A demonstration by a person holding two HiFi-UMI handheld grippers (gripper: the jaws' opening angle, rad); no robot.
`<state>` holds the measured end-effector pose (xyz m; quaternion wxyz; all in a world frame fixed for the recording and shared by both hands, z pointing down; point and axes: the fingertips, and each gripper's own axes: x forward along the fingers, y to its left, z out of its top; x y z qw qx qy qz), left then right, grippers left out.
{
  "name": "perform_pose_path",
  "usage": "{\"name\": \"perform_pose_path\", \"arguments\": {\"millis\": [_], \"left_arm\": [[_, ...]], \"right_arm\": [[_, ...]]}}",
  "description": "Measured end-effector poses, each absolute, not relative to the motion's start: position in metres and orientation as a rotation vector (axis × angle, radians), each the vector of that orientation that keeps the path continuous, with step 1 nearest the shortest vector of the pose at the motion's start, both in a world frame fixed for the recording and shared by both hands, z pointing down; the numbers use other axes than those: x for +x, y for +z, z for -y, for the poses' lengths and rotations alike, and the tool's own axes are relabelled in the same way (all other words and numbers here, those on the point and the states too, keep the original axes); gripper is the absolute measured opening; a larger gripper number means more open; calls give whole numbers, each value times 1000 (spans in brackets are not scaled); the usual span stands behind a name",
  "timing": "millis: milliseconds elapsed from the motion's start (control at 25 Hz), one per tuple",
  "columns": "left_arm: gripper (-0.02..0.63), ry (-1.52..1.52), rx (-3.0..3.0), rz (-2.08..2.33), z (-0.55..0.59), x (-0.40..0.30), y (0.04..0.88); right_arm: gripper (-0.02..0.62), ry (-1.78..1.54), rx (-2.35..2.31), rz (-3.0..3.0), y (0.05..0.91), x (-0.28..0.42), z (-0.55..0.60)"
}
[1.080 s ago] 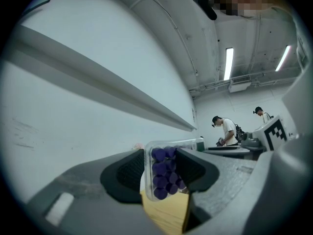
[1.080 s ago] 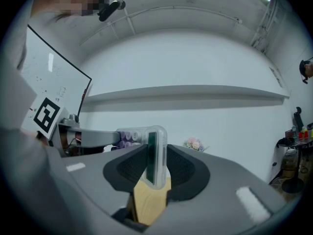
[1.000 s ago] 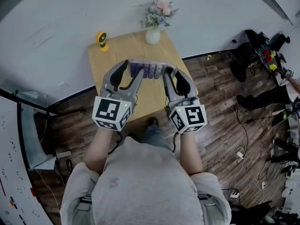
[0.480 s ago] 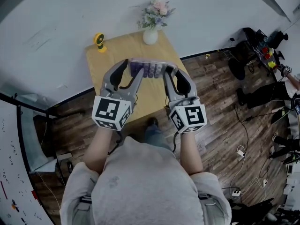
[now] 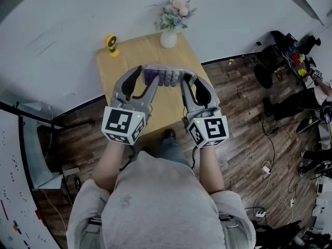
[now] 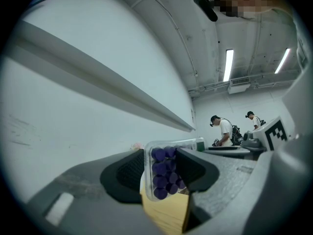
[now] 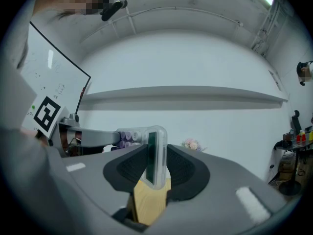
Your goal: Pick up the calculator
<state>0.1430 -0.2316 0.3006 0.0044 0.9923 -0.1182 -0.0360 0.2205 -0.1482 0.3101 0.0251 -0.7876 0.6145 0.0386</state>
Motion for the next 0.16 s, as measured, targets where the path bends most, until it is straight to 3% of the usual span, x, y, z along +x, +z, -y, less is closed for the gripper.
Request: {"name": "perform_pose_path", "arguments": {"millis": [160], "left_arm": [[204,-116,3109,371,236,146,300]], "right_arm": [[120,121,-2437,-1899,309,224,153]]}}
